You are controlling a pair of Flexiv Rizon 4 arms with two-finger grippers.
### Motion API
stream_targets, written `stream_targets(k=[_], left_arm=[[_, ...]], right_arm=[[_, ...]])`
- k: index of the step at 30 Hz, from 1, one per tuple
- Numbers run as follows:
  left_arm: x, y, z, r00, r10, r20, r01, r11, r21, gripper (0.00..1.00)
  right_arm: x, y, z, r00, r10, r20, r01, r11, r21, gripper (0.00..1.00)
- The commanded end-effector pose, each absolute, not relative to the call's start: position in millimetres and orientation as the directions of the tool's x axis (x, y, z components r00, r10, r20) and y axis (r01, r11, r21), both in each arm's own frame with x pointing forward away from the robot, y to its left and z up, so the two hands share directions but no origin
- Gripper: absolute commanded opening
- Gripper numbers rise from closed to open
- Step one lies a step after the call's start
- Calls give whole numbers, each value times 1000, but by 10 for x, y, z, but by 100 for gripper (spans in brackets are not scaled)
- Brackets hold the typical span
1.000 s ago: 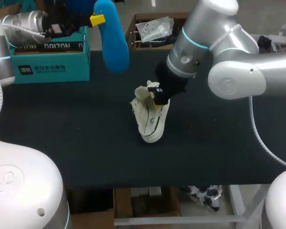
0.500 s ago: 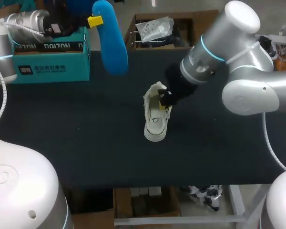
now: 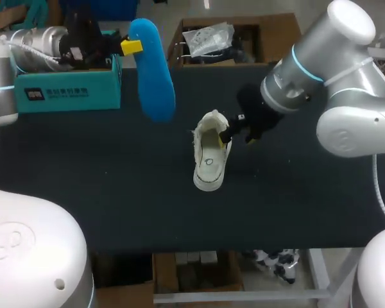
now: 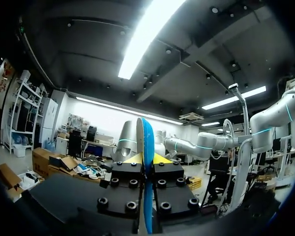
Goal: Open the shoe tongue, take the insole out of the shoe, put the insole back into the shoe, and pack the shoe into the shoebox
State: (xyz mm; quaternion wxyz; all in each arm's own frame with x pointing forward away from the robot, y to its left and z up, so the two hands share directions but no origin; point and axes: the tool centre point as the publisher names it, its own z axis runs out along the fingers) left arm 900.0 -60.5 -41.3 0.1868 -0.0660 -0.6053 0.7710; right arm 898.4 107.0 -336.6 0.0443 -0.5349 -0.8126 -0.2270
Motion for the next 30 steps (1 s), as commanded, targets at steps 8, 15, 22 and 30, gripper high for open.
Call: stream_targets(k=[8,15,22,30], left_arm=[[8148,-646,-587,-956,-47,288,-271,-218,-937,0],[8041,-672,-585,-925,-101,367,-340,-218,-915,0],[8087,-679,-617,-879,-142,455,-427,-192,-884,0],[8150,-636,-718,-849,-164,502,-473,-188,-861,0]], right_arm=[[8964,1052,-3363,-425,848,317,888,324,325,100],[8964,1052,-3363,-425,848,317,888,324,325,100],[8954,1055,-3360,-412,848,333,896,311,317,100],[8754,980,-3324,-53,695,717,997,-2,76,100]])
